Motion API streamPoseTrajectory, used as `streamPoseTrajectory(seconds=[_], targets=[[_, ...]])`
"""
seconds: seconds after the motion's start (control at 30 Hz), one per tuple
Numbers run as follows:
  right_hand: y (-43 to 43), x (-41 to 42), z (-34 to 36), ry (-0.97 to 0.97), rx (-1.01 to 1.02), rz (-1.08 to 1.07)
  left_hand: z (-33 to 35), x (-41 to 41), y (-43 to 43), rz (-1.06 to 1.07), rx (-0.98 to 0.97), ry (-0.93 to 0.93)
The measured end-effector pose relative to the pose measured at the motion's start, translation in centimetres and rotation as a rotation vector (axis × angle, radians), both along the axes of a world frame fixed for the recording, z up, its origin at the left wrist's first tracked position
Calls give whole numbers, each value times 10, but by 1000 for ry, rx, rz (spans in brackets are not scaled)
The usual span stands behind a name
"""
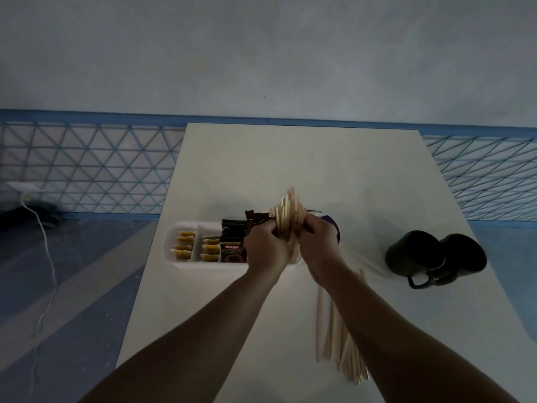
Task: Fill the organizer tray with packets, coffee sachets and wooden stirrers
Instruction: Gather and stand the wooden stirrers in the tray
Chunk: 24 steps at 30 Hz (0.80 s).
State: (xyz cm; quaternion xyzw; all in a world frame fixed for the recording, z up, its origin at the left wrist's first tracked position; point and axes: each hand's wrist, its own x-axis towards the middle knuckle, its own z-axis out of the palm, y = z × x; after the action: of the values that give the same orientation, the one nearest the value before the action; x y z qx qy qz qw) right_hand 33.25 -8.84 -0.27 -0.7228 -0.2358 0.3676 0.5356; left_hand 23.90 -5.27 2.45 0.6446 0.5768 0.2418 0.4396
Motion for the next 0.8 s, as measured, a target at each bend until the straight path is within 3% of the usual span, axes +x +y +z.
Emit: streamPoseTrajectory(seconds=[0.1,0.3,0.63,0.8], targets=[[1,0,4,-187,-91,45,4,-1,4,2,2,-7],[-1,7,13,-376,-150,141,14,-6,18,-52,56,2],[-5,15,11,-457,-175,31,26,-8,38,-157,166,98],[-5,20,6,-421,-227,98,30,-2,45,-282,196,120]])
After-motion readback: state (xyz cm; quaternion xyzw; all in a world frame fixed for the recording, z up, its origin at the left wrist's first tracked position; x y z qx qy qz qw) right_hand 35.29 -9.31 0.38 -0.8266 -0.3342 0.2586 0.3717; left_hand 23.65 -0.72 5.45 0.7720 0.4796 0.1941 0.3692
